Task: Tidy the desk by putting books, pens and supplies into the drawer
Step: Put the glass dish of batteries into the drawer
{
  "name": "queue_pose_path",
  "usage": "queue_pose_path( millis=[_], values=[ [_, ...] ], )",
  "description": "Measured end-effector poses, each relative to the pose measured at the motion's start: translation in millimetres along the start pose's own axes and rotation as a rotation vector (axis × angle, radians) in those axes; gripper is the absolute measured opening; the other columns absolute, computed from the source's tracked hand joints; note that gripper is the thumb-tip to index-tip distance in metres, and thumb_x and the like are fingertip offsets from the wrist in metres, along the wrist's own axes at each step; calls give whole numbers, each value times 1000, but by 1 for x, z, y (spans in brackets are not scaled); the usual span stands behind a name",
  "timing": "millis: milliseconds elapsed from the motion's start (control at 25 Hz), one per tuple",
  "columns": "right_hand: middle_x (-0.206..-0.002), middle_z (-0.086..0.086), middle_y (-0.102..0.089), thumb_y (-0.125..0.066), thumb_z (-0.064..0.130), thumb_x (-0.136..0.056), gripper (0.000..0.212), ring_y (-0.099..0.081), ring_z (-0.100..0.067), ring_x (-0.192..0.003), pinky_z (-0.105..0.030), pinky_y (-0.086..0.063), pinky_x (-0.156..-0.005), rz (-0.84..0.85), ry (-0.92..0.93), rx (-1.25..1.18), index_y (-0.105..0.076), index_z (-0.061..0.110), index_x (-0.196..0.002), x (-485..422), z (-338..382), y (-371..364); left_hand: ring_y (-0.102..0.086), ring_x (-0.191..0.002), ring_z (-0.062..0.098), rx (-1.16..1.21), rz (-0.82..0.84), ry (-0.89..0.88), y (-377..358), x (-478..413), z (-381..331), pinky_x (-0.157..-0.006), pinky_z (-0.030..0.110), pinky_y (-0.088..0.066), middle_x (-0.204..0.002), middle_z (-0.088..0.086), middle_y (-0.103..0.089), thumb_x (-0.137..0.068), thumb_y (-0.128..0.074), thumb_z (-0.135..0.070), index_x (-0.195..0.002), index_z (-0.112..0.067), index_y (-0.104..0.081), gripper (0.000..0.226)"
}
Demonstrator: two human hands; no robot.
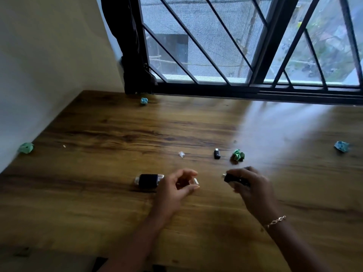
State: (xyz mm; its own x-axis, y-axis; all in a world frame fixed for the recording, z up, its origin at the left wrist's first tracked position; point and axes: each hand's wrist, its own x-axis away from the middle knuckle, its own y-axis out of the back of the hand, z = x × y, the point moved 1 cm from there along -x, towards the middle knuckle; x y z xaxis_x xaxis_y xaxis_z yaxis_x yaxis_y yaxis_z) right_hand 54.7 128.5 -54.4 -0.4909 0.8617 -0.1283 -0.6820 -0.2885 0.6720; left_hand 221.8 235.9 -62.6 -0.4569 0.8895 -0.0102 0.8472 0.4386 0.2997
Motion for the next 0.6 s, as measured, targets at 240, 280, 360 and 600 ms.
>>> queue_pose_path(
  millis=[240,280,360,600],
  values=[
    [-76,12,-72,-76,16,-66,30,-68,-8,-65,-27,-57,-65,98,47,-364,-68,44,-71,17,41,-12,-70,-67,16,719,-13,322,8,1,-7,-61,24,-58,-79,11,-73,-65,-64,-8,-90,-4,-70,25],
    [-75,18,-71,-73,21,-64,27,-67,-6,-66,-22,-55,-64,84,57,-342,-67,46,-71,17,44,-14,-71,-69,16,749,-11,348,8,1,-7,-61,24,-59,-81,12,-73,-66,-64,-9,-91,-4,-70,26],
    [-72,27,-67,-75,18,-66,31,-65,1,-68,-13,-50,-63,66,86,-294,-63,46,-67,16,49,-17,-71,-70,16,775,3,382,9,3,-9,-61,25,-59,-82,12,-74,-67,-62,-8,-92,-3,-69,27],
    [-76,13,-67,-75,4,-70,25,-64,-6,-74,-16,-50,-66,68,104,-216,-71,25,-81,15,50,-24,-72,-76,20,693,46,371,12,9,-11,-64,27,-58,-85,12,-74,-66,-65,-12,-92,-7,-71,27]
  ],
)
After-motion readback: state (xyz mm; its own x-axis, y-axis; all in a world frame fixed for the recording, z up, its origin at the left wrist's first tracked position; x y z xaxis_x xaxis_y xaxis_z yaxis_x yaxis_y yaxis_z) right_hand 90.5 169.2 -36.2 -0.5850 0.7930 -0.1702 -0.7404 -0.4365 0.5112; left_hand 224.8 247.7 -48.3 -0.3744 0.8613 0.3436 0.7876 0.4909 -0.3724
